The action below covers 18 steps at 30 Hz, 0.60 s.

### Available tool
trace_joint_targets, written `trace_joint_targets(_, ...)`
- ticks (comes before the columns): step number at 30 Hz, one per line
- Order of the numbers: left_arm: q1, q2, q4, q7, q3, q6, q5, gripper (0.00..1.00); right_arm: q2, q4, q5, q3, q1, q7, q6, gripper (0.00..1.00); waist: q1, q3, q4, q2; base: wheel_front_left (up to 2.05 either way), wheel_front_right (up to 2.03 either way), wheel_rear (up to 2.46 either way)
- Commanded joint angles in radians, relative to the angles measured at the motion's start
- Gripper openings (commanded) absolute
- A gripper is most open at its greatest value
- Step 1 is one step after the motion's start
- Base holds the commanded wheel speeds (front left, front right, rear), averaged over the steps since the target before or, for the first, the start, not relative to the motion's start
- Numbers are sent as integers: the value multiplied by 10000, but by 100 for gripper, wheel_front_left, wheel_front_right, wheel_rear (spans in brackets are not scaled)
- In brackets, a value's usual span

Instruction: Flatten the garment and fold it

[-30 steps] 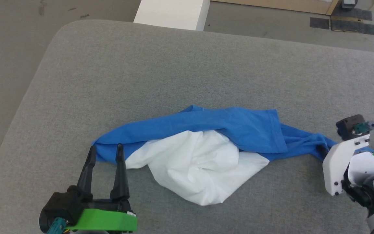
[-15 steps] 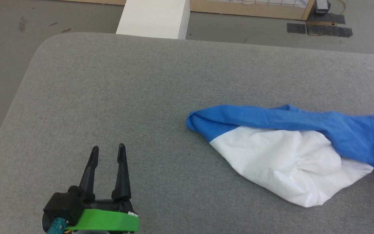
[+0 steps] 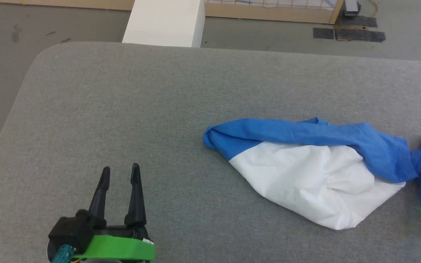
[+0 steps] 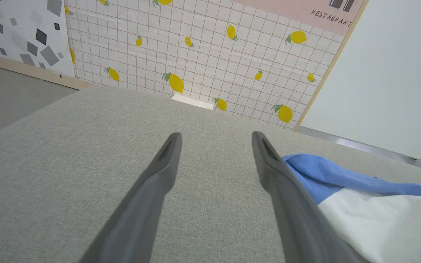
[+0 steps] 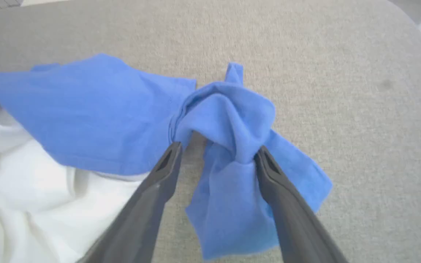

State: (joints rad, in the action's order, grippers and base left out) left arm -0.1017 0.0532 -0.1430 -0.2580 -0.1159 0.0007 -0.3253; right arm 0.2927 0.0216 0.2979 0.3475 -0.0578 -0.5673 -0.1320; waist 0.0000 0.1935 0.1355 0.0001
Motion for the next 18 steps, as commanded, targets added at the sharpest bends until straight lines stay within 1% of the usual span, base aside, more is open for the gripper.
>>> trace_joint_targets(1,72,-30,10,-38,1,-35,76,100,99,-340,252,-91,-230,-260,13,100,0,-119,-120,-1,0,0,0)
trace_joint_targets(3,72,-30,15,-38,-23,-28,41,100,225,-991,629,-207,-352,-885,13,100,0,-164,-143,-1,0,0,0)
trace_joint_targets(7,68,-30,5,-38,-112,-4,-50,100,540,-2371,1132,-310,-500,-2486,13,100,0,-193,-71,-1,0,0,0)
trace_joint_targets(9,62,-30,-5,-38,-124,17,-85,100,668,-2907,1263,-313,-537,-3010,13,100,0,-167,10,-1,0,0,0)
trace_joint_targets(11,57,-30,-21,-38,-115,34,-117,100,623,-3225,1350,-234,-672,-3290,13,100,0,-118,93,-1,0,0,0)
trace_joint_targets(14,83,-30,-16,-38,-136,23,-138,100,667,-3280,1189,-462,-750,-3647,13,100,0,-12,218,-1,0,0,0)
trace_joint_targets(16,108,-30,-17,-38,-140,23,-154,100,477,-2952,1235,-628,-866,-3977,13,100,0,70,274,-1,0,0,0)
trace_joint_targets(18,155,-30,-11,-38,-169,-5,-145,100,438,-2450,1192,-807,-1016,-4320,13,100,0,210,340,-1,0,0,0)
